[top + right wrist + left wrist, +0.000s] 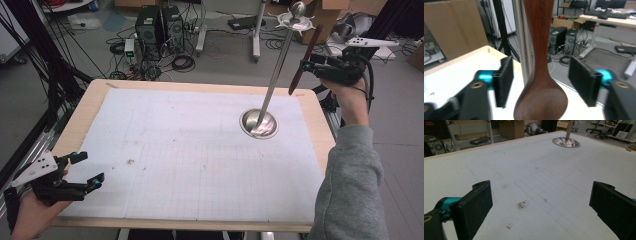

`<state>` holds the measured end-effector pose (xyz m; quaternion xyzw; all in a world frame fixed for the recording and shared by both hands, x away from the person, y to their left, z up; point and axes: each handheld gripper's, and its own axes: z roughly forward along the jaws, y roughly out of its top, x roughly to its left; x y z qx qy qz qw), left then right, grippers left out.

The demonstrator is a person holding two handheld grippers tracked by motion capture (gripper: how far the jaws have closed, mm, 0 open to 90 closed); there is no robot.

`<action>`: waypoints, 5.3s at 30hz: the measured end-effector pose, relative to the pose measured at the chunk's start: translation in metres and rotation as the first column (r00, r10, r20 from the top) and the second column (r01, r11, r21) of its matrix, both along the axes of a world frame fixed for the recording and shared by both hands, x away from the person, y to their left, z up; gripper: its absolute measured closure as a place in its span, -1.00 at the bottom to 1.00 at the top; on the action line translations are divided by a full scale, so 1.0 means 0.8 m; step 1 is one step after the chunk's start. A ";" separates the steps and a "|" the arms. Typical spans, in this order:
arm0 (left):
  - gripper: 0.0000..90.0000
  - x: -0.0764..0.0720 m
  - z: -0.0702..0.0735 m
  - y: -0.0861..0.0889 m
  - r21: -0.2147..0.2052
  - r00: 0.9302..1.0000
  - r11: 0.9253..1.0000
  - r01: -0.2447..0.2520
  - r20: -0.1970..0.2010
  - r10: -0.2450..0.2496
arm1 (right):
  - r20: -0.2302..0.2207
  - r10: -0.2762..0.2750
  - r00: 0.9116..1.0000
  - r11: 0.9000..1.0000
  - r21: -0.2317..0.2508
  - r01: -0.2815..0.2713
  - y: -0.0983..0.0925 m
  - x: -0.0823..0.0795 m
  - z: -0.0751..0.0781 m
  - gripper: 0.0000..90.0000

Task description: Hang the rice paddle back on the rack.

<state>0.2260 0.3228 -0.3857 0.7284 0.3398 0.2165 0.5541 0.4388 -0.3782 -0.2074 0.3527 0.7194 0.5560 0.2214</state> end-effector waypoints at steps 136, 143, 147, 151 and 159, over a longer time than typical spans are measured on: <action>-0.89 0.064 0.015 -0.068 -0.098 0.986 0.981 0.167 0.031 -0.165 | -0.048 0.038 0.998 0.998 0.060 -0.035 0.022 -0.193 -0.250 -0.77; -0.89 0.063 0.017 -0.069 -0.091 0.985 0.981 0.171 0.032 -0.169 | -0.082 0.029 0.996 0.998 0.063 -0.024 0.020 -0.194 -0.266 -0.77; -0.89 0.063 0.017 -0.071 -0.096 0.985 0.981 0.169 0.034 -0.166 | -0.082 0.017 0.996 0.997 0.081 -0.010 0.016 -0.194 -0.271 -0.77; -0.89 0.063 0.016 -0.076 -0.079 0.984 0.981 0.176 0.029 -0.174 | -0.085 0.015 0.996 0.996 0.092 -0.007 0.013 -0.195 -0.273 -0.77; -0.89 0.063 0.016 -0.076 -0.074 0.985 0.983 0.169 0.036 -0.167 | -0.077 0.021 0.997 0.994 0.111 -0.012 0.011 -0.200 -0.272 -0.77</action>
